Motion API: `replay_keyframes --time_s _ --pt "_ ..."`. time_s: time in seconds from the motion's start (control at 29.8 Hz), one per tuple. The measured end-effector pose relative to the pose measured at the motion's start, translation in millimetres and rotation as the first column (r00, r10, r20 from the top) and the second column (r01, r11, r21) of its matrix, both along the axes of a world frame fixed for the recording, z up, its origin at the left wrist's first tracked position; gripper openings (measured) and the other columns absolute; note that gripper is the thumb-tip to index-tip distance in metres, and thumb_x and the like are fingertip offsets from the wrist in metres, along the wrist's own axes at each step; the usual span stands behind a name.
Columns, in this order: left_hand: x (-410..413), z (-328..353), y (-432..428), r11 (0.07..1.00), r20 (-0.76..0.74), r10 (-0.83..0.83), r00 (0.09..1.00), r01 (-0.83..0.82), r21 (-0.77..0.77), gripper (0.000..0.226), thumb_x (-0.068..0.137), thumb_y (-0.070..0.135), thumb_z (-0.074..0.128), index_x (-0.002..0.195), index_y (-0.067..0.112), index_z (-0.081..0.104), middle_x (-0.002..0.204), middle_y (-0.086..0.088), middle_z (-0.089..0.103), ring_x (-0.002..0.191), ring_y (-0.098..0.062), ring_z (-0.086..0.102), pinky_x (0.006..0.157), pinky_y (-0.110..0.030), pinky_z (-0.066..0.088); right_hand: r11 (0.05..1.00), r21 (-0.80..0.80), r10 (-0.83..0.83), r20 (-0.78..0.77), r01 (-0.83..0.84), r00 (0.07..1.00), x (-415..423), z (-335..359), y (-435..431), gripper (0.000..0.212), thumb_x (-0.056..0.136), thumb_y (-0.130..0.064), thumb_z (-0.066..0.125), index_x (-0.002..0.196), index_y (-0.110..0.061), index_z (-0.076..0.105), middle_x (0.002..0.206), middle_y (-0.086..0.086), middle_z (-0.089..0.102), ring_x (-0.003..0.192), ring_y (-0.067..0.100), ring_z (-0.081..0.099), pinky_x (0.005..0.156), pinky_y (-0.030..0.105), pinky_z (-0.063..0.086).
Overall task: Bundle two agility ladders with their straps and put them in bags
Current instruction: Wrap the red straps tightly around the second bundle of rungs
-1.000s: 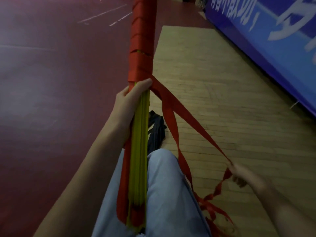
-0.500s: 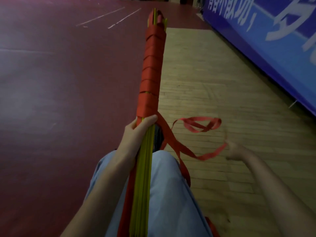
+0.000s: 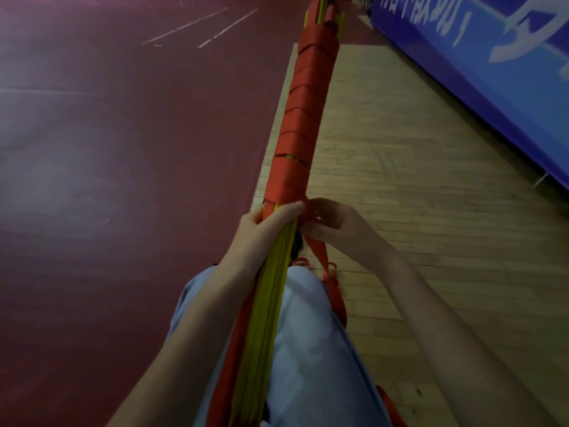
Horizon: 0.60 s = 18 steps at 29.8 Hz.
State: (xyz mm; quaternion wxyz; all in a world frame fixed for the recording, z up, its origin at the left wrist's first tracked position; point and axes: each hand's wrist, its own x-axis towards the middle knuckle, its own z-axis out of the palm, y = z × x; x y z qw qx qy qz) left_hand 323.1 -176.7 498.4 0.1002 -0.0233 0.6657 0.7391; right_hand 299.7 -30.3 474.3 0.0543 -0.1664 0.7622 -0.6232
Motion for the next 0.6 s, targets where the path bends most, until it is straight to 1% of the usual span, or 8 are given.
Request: replay_keyframes --time_s 0.07,0.1,0.2,0.27,0.34,0.44,0.5,0.6 --pt "0 -1 0 1.000 0.005 0.000 1.000 0.000 0.015 0.015 0.084 0.025 0.061 0.080 0.010 0.059 0.054 -0.001 0.056 0.042 -0.009 0.054 0.044 -0.019 0.045 1.000 -0.026 0.000 0.004 0.000 1.000 -1 -1 -1 0.028 0.086 -0.003 0.058 0.094 -0.029 0.059 0.081 -0.020 0.069 0.083 -0.006 0.064 0.074 0.011 0.048" --pt "1 -2 1 1.000 0.012 -0.005 1.000 0.005 0.019 0.015 0.084 0.026 0.061 0.080 0.011 0.059 0.053 -0.001 0.056 0.042 -0.009 0.054 0.043 -0.019 0.045 1.000 -0.020 0.001 0.008 0.000 1.000 0 -2 1 0.027 0.086 -0.002 0.057 0.092 -0.028 0.060 0.078 -0.021 0.070 0.080 -0.007 0.064 0.072 0.010 0.047" --pt "2 -4 -1 1.000 0.027 -0.001 1.000 0.000 0.028 0.014 0.085 0.024 0.061 0.081 0.011 0.060 0.049 0.002 0.058 0.042 -0.007 0.055 0.042 -0.017 0.045 1.000 -0.006 0.007 0.049 -0.007 0.999 1 -1 6 0.017 0.086 -0.004 0.058 0.081 -0.019 0.064 0.063 -0.012 0.069 0.062 0.001 0.065 0.059 0.014 0.048" --pt "1 -6 -2 1.000 0.020 -0.007 1.000 0.007 0.003 0.012 0.084 0.025 0.061 0.081 0.013 0.059 0.047 0.006 0.058 0.041 -0.004 0.055 0.041 -0.015 0.044 1.000 -0.025 0.002 0.100 0.000 0.995 2 0 11 0.013 0.086 -0.010 0.058 0.077 -0.017 0.064 0.054 -0.008 0.064 0.052 0.005 0.061 0.052 0.016 0.047" --pt "1 -8 -2 1.000 0.005 -0.008 1.000 0.008 -0.018 0.012 0.084 0.025 0.061 0.081 0.014 0.058 0.051 0.006 0.057 0.041 -0.002 0.054 0.042 -0.015 0.044 0.998 0.054 -0.021 0.104 0.016 0.994 2 3 15 0.015 0.088 -0.015 0.057 0.075 -0.019 0.063 0.046 -0.011 0.058 0.044 0.000 0.053 0.046 0.012 0.041" --pt "0 -10 2 1.000 -0.002 -0.023 1.000 0.023 -0.010 0.012 0.084 0.025 0.061 0.081 0.014 0.058 0.045 0.009 0.055 0.040 -0.002 0.052 0.041 -0.015 0.044 0.973 0.210 -0.095 -0.023 0.098 0.995 -8 4 17 0.029 0.090 -0.019 0.056 0.061 -0.020 0.055 0.038 -0.016 0.049 0.038 -0.003 0.044 0.043 0.007 0.030" --pt "-1 -11 6 1.000 -0.008 -0.026 1.000 0.025 -0.014 0.012 0.084 0.024 0.062 0.080 0.014 0.057 0.044 0.009 0.053 0.039 -0.004 0.051 0.041 -0.016 0.043 0.945 0.246 -0.187 -0.145 0.218 0.972 -15 3 20 0.041 0.088 -0.023 0.059 0.050 -0.019 0.045 0.037 -0.013 0.040 0.040 0.001 0.037 0.045 0.012 0.027" --pt "-4 -12 10 1.000 -0.023 -0.002 1.000 0.002 -0.024 0.015 0.083 0.026 0.064 0.076 0.015 0.055 0.054 0.002 0.049 0.042 -0.010 0.049 0.042 -0.021 0.044 0.883 0.243 -0.303 -0.357 0.401 0.884 -24 8 29 0.045 0.083 -0.031 0.064 0.048 -0.015 0.041 0.044 -0.005 0.033 0.045 0.010 0.032 0.049 0.024 0.026"
